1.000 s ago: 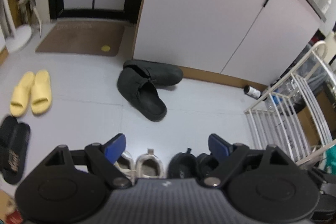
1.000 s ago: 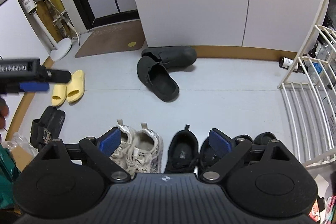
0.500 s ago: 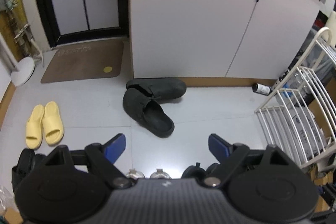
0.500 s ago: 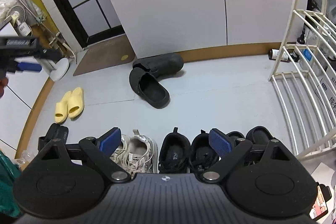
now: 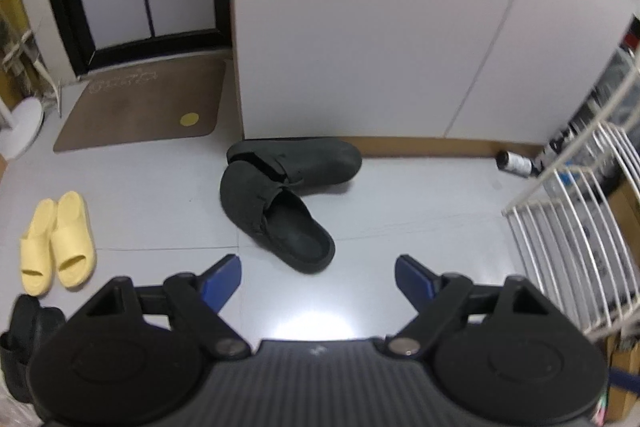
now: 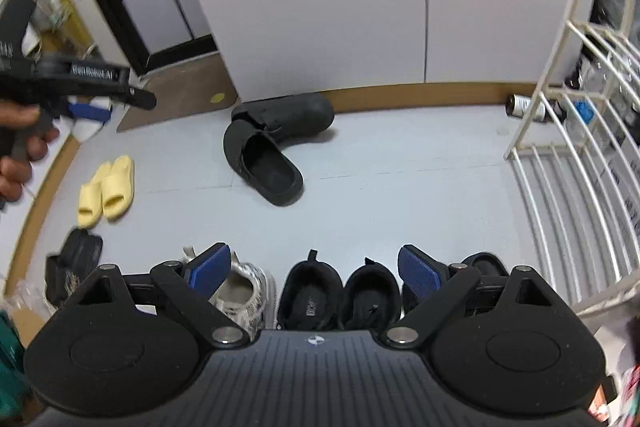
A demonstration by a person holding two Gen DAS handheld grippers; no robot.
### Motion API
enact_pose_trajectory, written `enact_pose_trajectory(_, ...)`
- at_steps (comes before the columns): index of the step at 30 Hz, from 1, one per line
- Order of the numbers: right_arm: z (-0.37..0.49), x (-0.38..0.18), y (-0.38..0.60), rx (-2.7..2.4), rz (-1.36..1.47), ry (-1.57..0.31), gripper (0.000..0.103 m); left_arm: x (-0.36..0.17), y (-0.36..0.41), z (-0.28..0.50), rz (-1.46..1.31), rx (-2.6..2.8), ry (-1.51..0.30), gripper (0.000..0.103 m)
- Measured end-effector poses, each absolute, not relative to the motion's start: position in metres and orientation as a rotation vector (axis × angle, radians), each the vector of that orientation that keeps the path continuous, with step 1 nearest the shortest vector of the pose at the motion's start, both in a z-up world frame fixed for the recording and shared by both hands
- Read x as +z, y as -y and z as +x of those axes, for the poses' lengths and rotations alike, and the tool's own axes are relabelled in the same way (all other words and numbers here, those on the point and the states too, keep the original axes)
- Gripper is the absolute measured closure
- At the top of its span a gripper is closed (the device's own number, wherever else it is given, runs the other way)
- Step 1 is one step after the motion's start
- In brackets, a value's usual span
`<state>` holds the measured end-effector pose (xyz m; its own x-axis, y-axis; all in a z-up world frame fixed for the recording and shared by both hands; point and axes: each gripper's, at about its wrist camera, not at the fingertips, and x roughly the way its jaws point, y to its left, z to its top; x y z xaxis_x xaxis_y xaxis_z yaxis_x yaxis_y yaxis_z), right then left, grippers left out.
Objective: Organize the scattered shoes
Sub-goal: 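Move the left tool toward the dark gray clogs lying by the wall, then close the left tool on the heel of one dark gray clog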
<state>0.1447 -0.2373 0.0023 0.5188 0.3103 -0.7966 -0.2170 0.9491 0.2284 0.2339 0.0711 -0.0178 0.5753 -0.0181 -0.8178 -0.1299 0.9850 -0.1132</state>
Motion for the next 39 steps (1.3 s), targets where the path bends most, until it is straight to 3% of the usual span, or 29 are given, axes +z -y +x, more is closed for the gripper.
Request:
enact_pose_trajectory(14, 0.176, -0.052, 0.237, 0.299, -0.008, -1.000, 0.009, -0.072, -0.082, 0.295, -0.112, 0.042, -1.007, 0.017)
enact_pose_trajectory(39, 0.218, -0.180, 0.258, 0.199, 0.091, -0.935, 0.009, -0.215, -0.116, 0.383, -0.031, 0.001, -0.987, 0.021)
